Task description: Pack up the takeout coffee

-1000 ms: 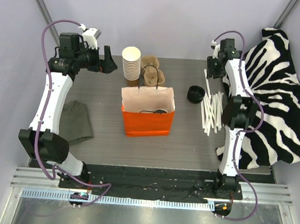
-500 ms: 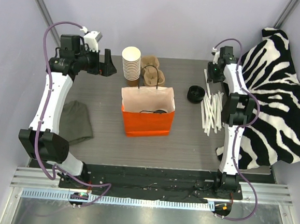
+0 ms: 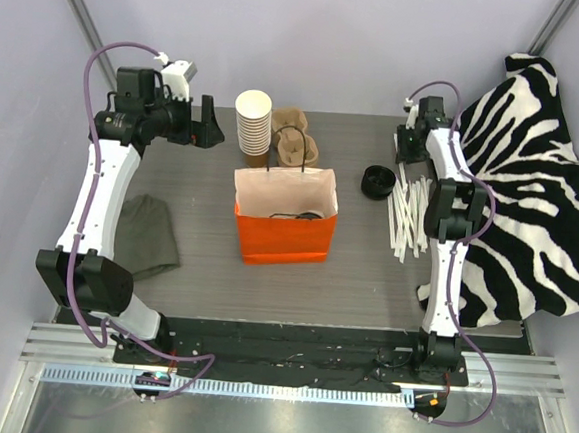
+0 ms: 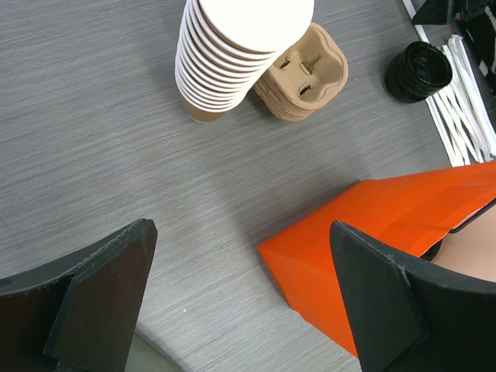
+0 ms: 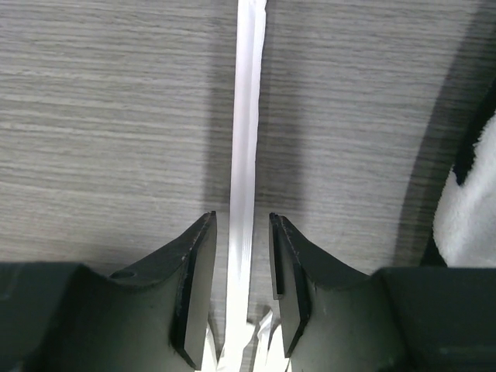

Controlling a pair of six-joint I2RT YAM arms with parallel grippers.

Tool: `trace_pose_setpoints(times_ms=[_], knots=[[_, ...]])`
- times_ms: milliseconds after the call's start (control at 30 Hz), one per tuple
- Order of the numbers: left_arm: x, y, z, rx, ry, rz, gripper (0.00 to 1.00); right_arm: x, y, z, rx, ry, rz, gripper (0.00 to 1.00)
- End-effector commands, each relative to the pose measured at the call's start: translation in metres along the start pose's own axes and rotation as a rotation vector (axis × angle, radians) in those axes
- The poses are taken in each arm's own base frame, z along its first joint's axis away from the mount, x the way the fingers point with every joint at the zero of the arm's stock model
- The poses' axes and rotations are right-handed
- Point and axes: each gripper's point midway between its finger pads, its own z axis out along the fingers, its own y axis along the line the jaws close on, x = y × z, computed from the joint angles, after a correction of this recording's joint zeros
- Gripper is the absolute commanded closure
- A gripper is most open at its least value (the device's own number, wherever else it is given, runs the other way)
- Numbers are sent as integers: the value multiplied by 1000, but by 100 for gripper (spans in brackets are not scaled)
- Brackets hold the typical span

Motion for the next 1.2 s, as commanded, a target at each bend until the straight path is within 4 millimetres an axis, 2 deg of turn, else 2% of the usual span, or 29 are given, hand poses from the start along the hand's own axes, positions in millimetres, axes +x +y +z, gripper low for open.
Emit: trace_pose_setpoints(times_ms=[0,233,300,333,433,533,567,600,667,700,767,800,900,933,967,1000,1033,1100,1133,1167], knots=[[-1,-3,-7,-3,-6,0,0,-21,-4,0,21,-71,-20,60],[-4,-2,-8,-13,-4,-4,0,-12,-3,11,35,-43,-49,68],[-4,-3,-9,-11,-5,-3,0,-11,-3,11,38,-43,-48,73],[-3,-2,-8,-14,-3,-6,0,-16,-4,9,43,-56,-44,83],[-4,-3,-8,-8,-4,-11,0,-38,-6,-4,59,-121,-37,97],[-4,-3,-6,-4,-5,-12,0,-78,-9,-34,79,-246,-63,99],[-5,-2,-6,-10,-8,-14,0,-97,-9,-57,91,-309,-76,99],[-7,-2,-6,-10,-13,-14,0,-117,-15,-71,125,-381,-79,99],[-8,-3,-5,-2,-17,-12,0,-140,-15,-100,130,-469,-68,99],[-10,-3,-5,3,-21,-11,0,-158,-7,-128,97,-541,-73,99],[-11,-4,-3,9,-26,-9,0,-176,5,-161,41,-620,-48,99],[-13,-4,-3,9,-31,-8,0,-191,12,-197,18,-696,-46,99],[-17,-5,-2,18,-48,8,0,-206,42,-245,-111,-792,-50,99],[-20,-6,-3,21,-56,16,1,-209,55,-275,-162,-836,-82,99],[-21,-5,-3,20,-62,20,0,-210,62,-293,-190,-866,-98,99],[-26,-6,-5,18,-77,27,0,-213,88,-311,-253,-899,-130,99],[-32,-5,-6,14,-96,33,0,-212,106,-343,-316,-943,-166,99],[-49,-9,-13,19,-145,48,0,-212,132,-378,-409,-999,-189,99],[-59,-17,-17,54,-172,53,0,-210,141,-392,-440,-1019,-199,99],[-69,-23,-21,77,-197,56,0,-205,160,-422,-491,-1059,-226,99]])
